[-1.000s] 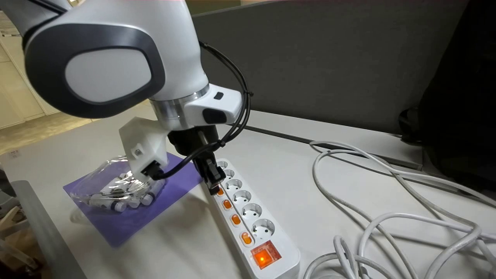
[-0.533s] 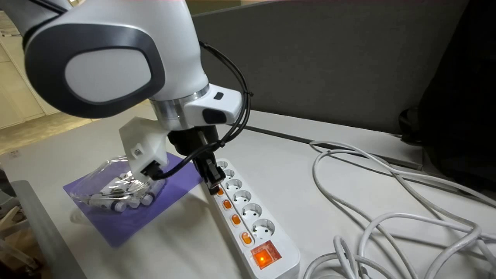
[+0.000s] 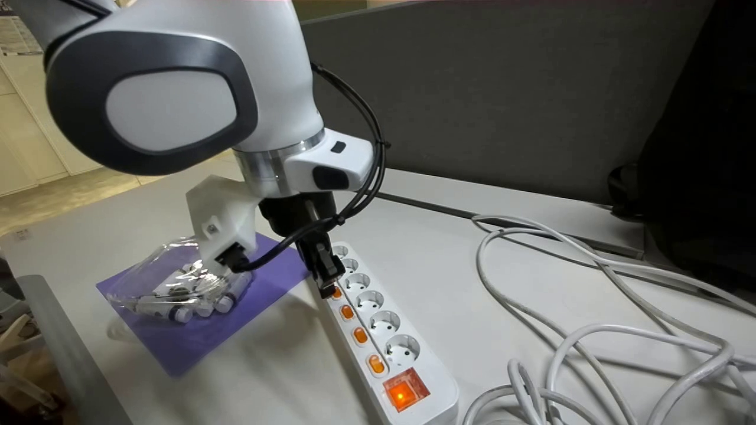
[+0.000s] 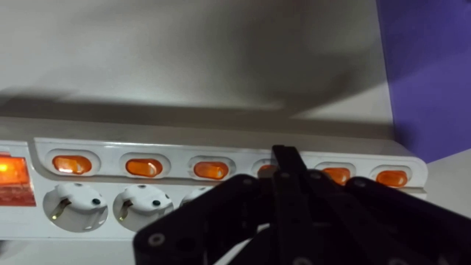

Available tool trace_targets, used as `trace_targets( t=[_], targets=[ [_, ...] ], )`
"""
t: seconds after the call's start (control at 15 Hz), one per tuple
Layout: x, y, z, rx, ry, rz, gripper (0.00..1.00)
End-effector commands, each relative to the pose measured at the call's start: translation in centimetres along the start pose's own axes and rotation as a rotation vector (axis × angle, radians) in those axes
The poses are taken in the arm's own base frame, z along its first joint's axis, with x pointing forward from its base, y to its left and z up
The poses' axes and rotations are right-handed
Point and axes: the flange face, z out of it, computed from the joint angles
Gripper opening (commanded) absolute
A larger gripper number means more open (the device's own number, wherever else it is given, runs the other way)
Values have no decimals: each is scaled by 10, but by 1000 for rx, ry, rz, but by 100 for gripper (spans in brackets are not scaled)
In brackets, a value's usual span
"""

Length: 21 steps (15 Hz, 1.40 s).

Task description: Turn on the third switch from the left side of the adapter

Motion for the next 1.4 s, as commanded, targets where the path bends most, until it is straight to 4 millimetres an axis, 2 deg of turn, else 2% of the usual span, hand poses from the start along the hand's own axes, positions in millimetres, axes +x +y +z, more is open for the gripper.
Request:
trace_targets(
  t=[0.0, 0.6, 1.33],
  targets=[
    [15, 7, 13, -48, -61, 68, 0],
    [37, -5, 29, -164, -216, 242, 0],
    [54, 10, 51, -249, -471, 560, 0]
  ],
)
